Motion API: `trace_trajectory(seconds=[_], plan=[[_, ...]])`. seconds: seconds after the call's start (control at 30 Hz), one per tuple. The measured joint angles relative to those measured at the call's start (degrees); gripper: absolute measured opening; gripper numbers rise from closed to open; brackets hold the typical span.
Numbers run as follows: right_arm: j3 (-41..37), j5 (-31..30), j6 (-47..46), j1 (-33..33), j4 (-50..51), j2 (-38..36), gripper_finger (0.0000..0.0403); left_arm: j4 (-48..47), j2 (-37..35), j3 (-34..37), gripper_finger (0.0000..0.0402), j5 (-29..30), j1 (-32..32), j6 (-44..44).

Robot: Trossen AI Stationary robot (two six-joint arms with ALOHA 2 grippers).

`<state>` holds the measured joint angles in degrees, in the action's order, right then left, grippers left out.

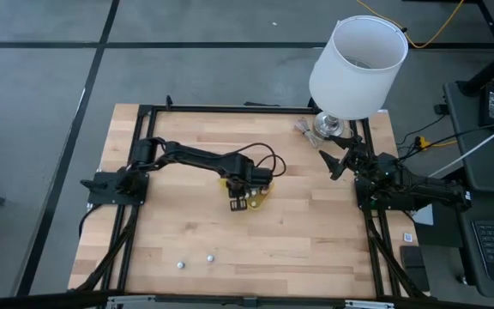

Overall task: Pick & Place food coloring
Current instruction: Put the small purple food coloring bottle into the yellow bin, then put the small black food coloring bottle into the yellow bin

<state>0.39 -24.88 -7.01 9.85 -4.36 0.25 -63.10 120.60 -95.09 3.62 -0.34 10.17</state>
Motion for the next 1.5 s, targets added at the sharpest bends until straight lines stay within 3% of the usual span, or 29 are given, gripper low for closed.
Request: trace_trajectory(seconds=[0.3, 0.63, 0.97, 1.5], plan=[[0.01, 0.00, 0.00, 0.00, -0.02, 0.00, 0.0381, -0.08, 0.46, 0.15, 0.0074, -1.02, 0.05, -0.01], [0.01, 0.00, 0.00, 0.00, 0.00, -0.02, 0.0381, -2.76, 0.39, -2.48, 0.0128, 1.24, 0.18, 0.69], [0.01, 0.00, 0.00, 0.00, -0.02, -0.02, 0.0381, -14.89, 0.04, -13.15, 0.0194, 1.50, -0.49, 1.72], [0.00, 0.00, 0.00, 0.00, -0.02, -0.01, 0.0381, -20.94, -5.64, -14.71, 0.0281, 0.35, -15.44, 5.70]])
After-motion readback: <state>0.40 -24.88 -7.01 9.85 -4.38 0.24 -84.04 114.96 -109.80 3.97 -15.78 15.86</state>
